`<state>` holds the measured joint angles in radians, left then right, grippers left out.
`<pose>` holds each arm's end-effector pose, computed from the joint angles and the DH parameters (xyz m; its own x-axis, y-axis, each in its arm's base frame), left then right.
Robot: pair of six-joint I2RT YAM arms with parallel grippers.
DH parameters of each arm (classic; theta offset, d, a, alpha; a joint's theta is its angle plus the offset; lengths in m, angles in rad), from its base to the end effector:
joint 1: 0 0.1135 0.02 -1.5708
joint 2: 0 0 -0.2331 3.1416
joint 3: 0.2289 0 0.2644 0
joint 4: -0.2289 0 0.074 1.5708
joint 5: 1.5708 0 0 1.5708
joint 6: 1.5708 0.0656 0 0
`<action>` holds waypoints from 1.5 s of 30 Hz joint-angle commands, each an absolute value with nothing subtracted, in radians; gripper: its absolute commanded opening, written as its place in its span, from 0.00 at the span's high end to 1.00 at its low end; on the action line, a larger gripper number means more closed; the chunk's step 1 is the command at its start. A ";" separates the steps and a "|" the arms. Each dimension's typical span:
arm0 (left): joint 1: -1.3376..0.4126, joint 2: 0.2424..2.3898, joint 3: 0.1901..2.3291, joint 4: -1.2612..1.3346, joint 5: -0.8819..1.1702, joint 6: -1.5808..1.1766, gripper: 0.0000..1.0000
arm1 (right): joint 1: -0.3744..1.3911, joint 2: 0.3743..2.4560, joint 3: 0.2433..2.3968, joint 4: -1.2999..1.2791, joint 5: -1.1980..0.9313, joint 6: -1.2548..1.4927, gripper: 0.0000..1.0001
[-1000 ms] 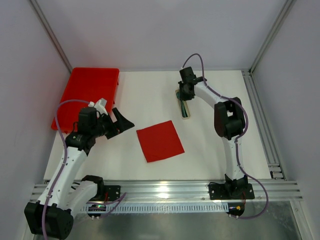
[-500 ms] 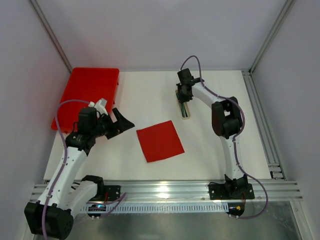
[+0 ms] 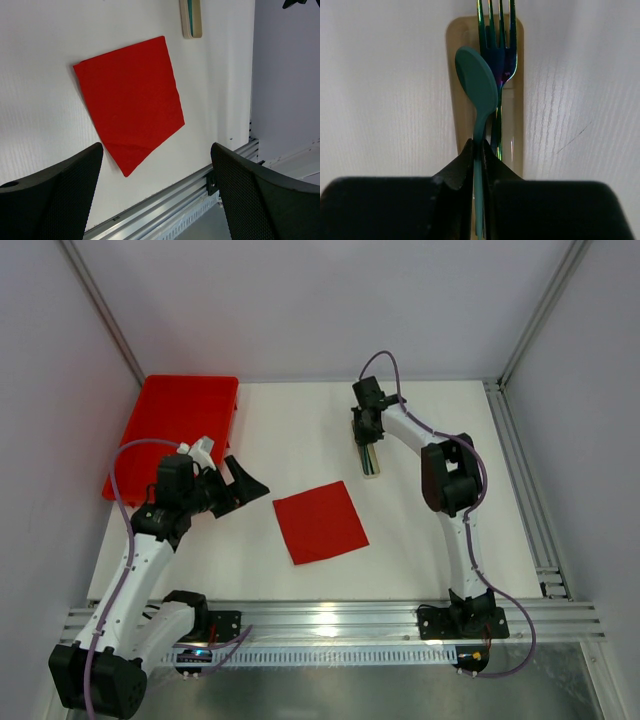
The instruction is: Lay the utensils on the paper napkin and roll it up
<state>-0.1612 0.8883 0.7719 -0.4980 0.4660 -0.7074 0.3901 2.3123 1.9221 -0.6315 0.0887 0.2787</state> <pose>0.2362 -0.0683 0.2476 -0.7612 -0.4644 -0.4527 0.0147 0.6855 -0.7279 0.4749 0.1890 0.1241 -0.8509 -0.0536 -0.5226 -0.1060 0.9918 0.0709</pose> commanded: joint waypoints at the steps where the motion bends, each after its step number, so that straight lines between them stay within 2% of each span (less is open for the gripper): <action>1: -0.158 0.882 0.773 -0.460 0.494 -0.716 0.10 | 0.400 2.275 1.979 -0.641 0.133 0.273 0.95; 8: -0.158 0.884 0.788 -0.482 0.483 -0.719 0.11 | 0.410 2.172 1.927 -0.627 0.195 0.296 0.96; 12: -0.156 0.884 0.818 -0.537 0.404 -0.733 0.13 | 0.439 2.044 1.774 -0.571 0.227 0.331 0.96; 20: -0.156 0.835 0.865 -0.681 0.198 -0.767 0.12 | 0.549 1.812 1.407 -0.474 0.189 0.691 0.96; 24: -0.173 0.827 0.859 -0.698 0.120 -0.837 0.12 | 0.647 1.700 1.214 -0.322 0.139 0.889 0.96; 31: -0.219 0.821 0.850 -0.706 0.072 -0.885 0.12 | 0.765 1.667 1.102 -0.348 0.300 1.216 0.96; 37: -0.245 0.819 0.850 -0.710 0.058 -0.888 0.12 | 0.839 1.660 1.074 -0.432 0.406 1.370 0.96; 45: -0.256 0.813 0.848 -0.703 0.093 -0.885 0.12 | 0.882 1.733 1.153 -0.449 0.468 1.316 0.96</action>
<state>-0.2493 0.8303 0.8284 -0.7086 0.0875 -0.8837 0.8749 1.7176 1.0901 -0.4469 0.3664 1.3045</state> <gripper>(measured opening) 0.882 0.079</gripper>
